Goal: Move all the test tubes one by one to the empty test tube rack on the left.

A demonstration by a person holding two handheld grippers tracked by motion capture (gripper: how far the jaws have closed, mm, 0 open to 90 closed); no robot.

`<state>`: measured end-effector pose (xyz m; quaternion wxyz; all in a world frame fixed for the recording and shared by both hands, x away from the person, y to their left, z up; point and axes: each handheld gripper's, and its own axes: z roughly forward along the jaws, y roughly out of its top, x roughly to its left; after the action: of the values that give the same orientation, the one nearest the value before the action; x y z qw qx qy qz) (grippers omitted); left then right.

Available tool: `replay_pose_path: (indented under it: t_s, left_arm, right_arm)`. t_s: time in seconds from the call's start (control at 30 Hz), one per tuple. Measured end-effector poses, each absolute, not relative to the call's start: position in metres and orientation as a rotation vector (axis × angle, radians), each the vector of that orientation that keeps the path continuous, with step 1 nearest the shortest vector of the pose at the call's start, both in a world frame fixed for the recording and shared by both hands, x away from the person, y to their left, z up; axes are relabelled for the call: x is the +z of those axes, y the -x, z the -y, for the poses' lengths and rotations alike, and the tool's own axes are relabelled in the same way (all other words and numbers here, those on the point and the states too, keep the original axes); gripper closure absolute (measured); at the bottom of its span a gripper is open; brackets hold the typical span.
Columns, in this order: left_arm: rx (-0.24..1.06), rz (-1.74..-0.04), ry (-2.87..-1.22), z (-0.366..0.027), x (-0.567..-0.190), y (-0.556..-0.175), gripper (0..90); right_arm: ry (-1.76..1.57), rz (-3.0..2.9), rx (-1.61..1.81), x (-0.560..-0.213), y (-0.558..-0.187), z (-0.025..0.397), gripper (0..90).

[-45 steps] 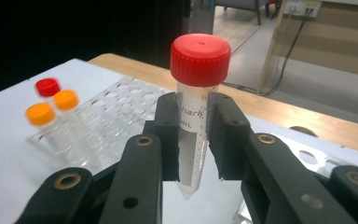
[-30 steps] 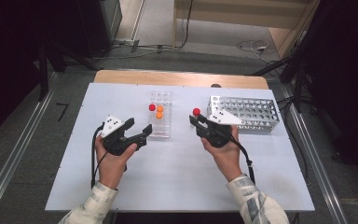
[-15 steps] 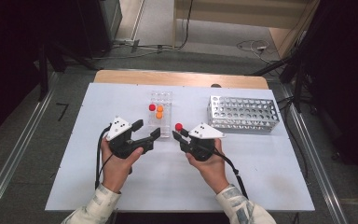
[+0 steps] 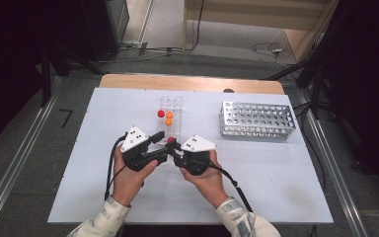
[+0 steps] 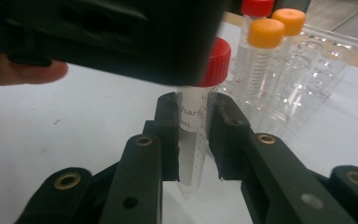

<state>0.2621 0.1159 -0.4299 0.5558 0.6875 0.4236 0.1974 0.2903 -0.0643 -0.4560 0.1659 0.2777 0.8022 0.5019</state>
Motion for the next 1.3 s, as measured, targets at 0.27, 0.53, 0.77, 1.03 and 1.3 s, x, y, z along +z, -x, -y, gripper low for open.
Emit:
replay_pose_path:
  t_s: [0.27, 0.53, 0.77, 1.03, 1.3]
  left_arm:
    - [0.501, -0.983, -1.647, -0.114, -0.433, -0.262, 67.7]
    - [0.513, -0.976, -1.647, -0.115, -0.433, -0.262, 70.9]
    - [0.516, -0.999, -1.618, -0.123, -0.429, -0.265, 70.9]
    - [0.536, -1.019, -1.578, -0.13, -0.411, -0.273, 71.0]
    - [0.57, -1.042, -1.539, -0.137, -0.392, -0.283, 70.9]
  right_arm:
    - [-0.787, -2.28, 1.436, -0.453, -0.29, 0.062, 71.3]
    - [-0.791, -2.288, 1.444, -0.453, -0.289, 0.061, 63.1]
    - [-0.835, -2.324, 1.475, -0.456, -0.29, 0.067, 32.2]
    - [-0.879, -2.301, 1.471, -0.457, -0.293, 0.092, 27.4]
    - [-0.941, -2.273, 1.44, -0.46, -0.296, 0.121, 24.4]
